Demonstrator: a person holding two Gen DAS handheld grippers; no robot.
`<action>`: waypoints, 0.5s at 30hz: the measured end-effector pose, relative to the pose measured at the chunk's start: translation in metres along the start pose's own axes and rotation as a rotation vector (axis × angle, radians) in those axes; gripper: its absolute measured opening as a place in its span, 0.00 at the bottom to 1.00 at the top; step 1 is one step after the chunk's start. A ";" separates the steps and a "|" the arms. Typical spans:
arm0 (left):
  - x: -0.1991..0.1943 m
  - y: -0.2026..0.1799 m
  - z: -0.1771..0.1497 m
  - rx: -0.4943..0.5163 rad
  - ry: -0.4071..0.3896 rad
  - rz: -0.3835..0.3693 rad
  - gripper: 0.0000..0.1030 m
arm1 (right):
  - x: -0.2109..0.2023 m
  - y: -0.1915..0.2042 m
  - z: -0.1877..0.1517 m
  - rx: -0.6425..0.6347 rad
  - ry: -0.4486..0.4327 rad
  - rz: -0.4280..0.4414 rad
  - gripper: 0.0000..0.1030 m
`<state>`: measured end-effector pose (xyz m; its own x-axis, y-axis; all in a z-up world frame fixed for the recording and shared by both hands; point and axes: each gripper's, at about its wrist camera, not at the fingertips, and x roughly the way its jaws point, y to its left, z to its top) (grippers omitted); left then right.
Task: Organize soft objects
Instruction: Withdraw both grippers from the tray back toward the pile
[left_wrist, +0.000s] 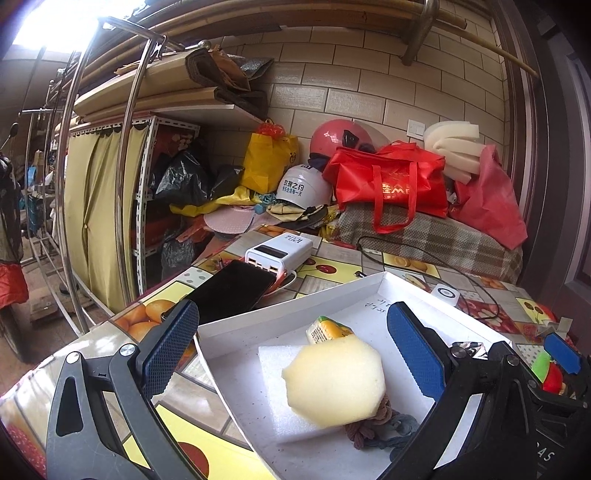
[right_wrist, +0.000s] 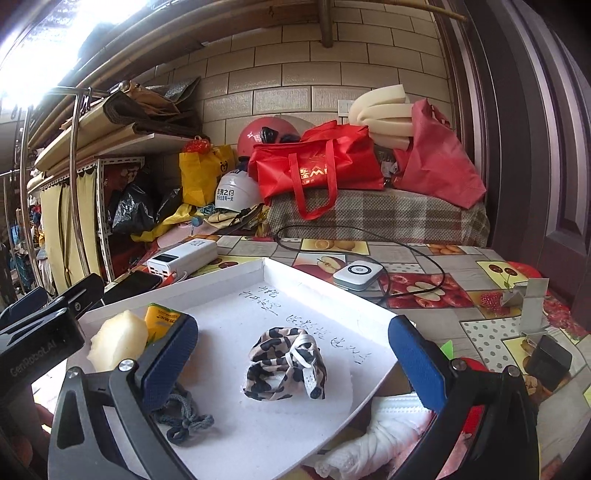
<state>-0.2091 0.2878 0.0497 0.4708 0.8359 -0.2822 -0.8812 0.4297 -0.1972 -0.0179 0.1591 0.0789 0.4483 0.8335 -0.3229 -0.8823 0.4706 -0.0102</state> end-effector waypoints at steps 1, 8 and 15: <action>0.000 0.000 0.000 0.000 0.001 -0.001 1.00 | -0.003 0.000 -0.001 -0.002 -0.005 0.003 1.00; -0.008 -0.002 -0.002 0.011 0.001 -0.018 1.00 | -0.034 -0.003 -0.012 -0.015 -0.020 0.053 1.00; -0.018 -0.017 -0.007 0.079 -0.011 -0.060 1.00 | -0.062 -0.015 -0.021 -0.024 -0.027 0.075 1.00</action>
<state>-0.2027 0.2632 0.0517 0.5231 0.8110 -0.2619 -0.8520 0.5046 -0.1392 -0.0351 0.0943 0.0789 0.3844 0.8737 -0.2981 -0.9166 0.3997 -0.0102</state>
